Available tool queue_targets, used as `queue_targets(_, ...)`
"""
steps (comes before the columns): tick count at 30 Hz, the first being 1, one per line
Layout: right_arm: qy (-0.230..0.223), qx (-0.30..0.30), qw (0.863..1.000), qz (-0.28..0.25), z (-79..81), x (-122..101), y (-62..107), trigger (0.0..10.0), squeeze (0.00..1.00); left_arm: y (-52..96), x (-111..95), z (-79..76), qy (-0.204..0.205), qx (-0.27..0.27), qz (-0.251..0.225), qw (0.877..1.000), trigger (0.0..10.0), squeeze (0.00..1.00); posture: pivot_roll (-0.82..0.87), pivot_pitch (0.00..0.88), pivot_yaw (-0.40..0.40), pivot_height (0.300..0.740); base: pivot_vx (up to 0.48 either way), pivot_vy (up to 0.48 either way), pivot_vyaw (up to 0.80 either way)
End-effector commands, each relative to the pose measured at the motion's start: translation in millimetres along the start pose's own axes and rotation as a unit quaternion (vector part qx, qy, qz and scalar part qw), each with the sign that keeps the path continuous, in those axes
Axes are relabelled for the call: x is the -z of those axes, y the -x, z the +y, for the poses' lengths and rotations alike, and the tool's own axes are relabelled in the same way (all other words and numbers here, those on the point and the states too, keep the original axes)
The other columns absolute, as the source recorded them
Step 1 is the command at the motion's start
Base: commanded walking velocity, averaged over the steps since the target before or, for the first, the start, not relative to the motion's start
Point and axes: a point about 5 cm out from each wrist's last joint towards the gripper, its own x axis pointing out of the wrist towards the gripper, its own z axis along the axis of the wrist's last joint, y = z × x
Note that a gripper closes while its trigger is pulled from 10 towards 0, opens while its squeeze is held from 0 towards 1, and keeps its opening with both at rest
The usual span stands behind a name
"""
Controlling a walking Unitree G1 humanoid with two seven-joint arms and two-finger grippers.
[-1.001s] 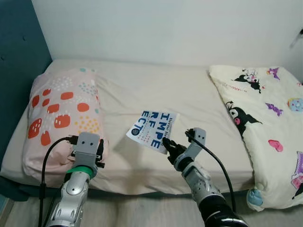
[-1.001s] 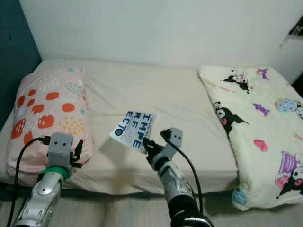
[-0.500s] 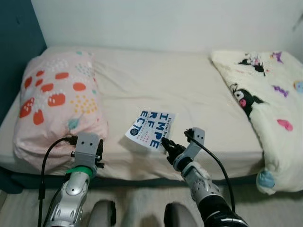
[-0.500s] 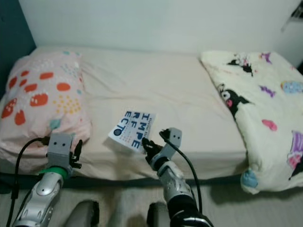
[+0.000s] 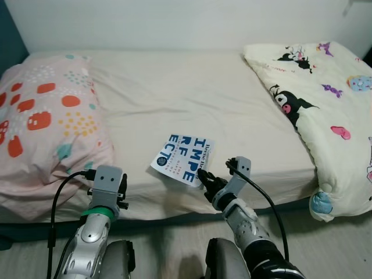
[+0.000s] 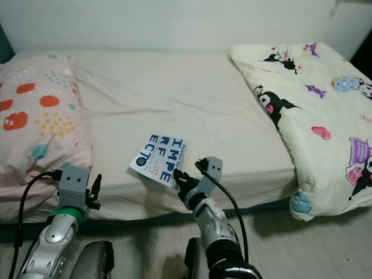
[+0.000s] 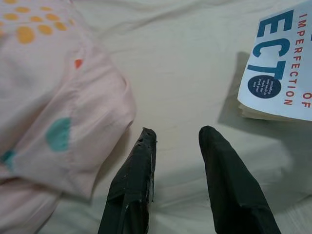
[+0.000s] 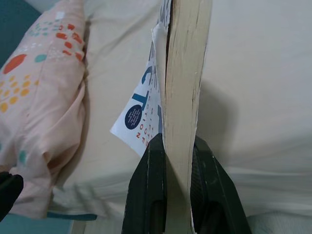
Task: Clean up the room
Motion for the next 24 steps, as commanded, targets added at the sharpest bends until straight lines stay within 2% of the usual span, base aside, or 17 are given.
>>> queue_targets(1,0.003,-0.021,1.000,0.002,8.4,-2,-5.1,10.0,0.00,4.6,5,0.7,0.000,-0.003,0.007,1.000,10.0,0.00,0.08,0.000,-0.027,0.584,0.000,0.000,0.00)
queue_targets(7,0.007,-0.041,0.999,0.006,21.9,-7,-16.3,10.0,0.00,9.5,3,7.6,-0.021,-0.015,-0.007,1.000,10.0,0.00,0.09,0.000,-0.047,0.579,0.000,0.000,0.00)
queue_targets(8,0.004,-0.048,0.999,0.008,26.8,-8,-19.4,10.0,0.00,12.8,1,13.2,-0.035,-0.020,-0.016,0.999,10.0,0.00,0.09,0.012,-0.056,0.579,0.000,0.000,0.00)
queue_targets(11,0.003,-0.049,0.999,0.008,27.7,-8,-19.9,10.0,0.00,13.4,0,14.3,-0.038,-0.021,-0.017,0.999,10.0,0.00,0.09,0.012,-0.056,0.579,0.000,0.000,0.00)
queue_targets(13,-0.009,-0.053,0.998,0.016,31.6,-14,-26.1,10.0,0.00,15.9,-11,23.2,-0.065,-0.024,-0.045,0.997,10.0,0.00,0.11,0.054,-0.080,0.579,0.000,0.000,0.00)
queue_targets(14,-0.009,-0.053,0.998,0.016,31.6,-14,-26.1,10.0,0.00,15.9,-11,23.2,-0.065,-0.024,-0.045,0.997,10.0,0.00,0.11,0.054,-0.080,0.579,0.000,0.000,0.00)
queue_targets(16,-0.013,-0.058,0.998,0.034,36.0,-18,-31.8,10.0,0.00,21.2,-22,35.0,-0.092,-0.024,-0.074,0.993,10.0,0.00,0.13,0.079,-0.093,0.579,0.000,0.000,0.00)
queue_targets(19,-0.011,-0.059,0.997,0.042,37.2,-18,-33.4,10.0,0.00,23.4,-26,39.0,-0.104,-0.023,-0.081,0.991,10.0,0.00,0.13,0.084,-0.096,0.579,0.000,0.000,0.00)
queue_targets(20,-0.002,-0.066,0.996,0.060,41.5,-21,-37.1,10.0,0.00,31.0,-27,41.1,-0.141,0.003,-0.087,0.986,10.0,0.00,0.16,0.106,-0.117,0.579,0.000,0.000,0.00)
queue_targets(24,-0.001,-0.072,0.995,0.071,44.6,-22,-39.2,10.0,0.00,37.0,-26,41.2,-0.150,0.016,-0.086,0.985,10.0,0.00,0.16,0.109,-0.118,0.579,0.000,0.000,0.00)
